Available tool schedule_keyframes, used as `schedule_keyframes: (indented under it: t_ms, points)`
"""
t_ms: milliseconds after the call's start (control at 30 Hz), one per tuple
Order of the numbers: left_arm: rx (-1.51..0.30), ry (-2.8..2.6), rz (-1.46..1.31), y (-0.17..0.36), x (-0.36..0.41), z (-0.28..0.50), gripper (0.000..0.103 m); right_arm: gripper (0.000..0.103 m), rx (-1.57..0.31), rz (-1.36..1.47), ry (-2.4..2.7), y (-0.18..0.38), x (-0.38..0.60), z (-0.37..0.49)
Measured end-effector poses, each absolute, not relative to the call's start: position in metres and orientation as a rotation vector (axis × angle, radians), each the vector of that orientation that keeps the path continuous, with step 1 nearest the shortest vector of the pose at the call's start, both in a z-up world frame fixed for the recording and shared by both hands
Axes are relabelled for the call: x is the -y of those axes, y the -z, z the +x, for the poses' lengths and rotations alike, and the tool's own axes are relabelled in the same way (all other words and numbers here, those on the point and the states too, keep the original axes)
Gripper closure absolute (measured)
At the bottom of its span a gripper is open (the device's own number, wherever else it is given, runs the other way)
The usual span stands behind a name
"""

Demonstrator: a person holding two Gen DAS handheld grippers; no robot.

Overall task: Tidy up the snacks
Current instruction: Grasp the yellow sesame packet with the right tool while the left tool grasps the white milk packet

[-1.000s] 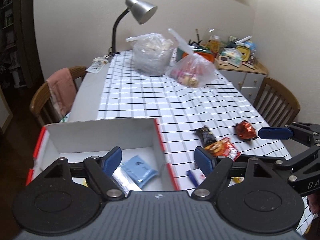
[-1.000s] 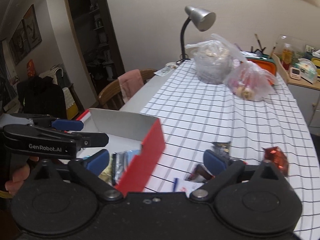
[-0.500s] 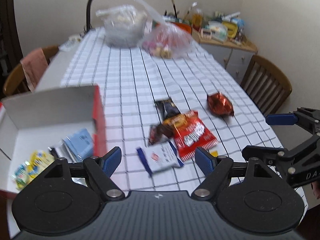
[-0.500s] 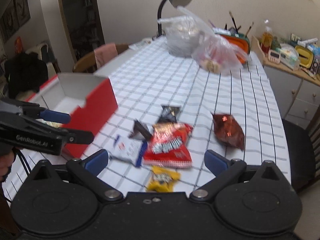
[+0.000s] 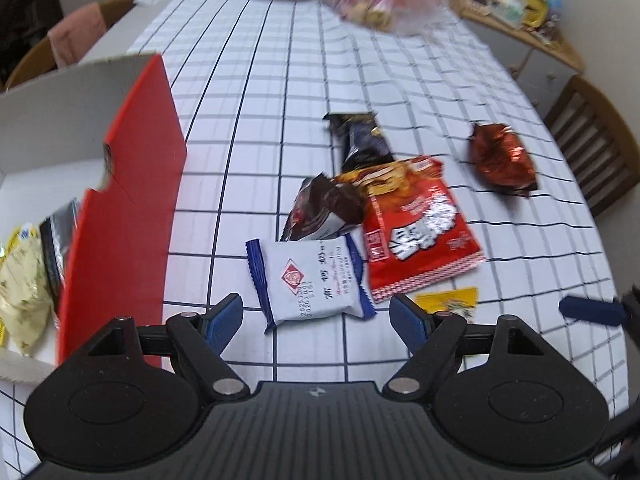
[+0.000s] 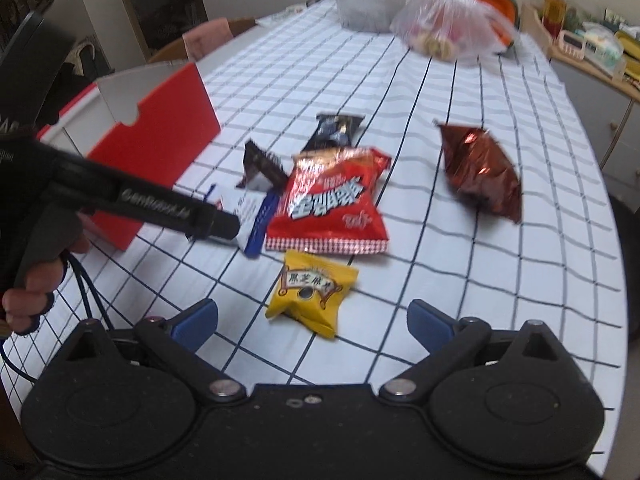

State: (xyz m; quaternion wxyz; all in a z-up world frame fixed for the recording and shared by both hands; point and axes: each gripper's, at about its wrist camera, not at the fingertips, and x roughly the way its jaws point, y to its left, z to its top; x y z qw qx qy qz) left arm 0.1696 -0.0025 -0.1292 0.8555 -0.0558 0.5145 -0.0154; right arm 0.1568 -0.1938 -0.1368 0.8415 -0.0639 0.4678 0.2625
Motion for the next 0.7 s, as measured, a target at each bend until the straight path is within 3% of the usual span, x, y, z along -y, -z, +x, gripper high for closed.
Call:
schedule_keyframes:
  t_ms: [333, 633, 700]
  points:
    - [-1.187, -0.033, -0.158, 0.152, 0.000, 0.205, 0.023, 0.006, -1.069, -0.164, -0.540, 0.161, 0.171, 0.184]
    - [-1.216, -0.069, -0.128, 0.159, 0.004, 0.216, 0.022, 0.018, -1.123, -0.199, -0.461, 0.172, 0.160, 0.192]
    - [-1.218, -0.076, -0.098, 0.160, 0.007, 0.217, 0.022, 0.025, -1.123, -0.213, -0.449, 0.173, 0.158, 0.191]
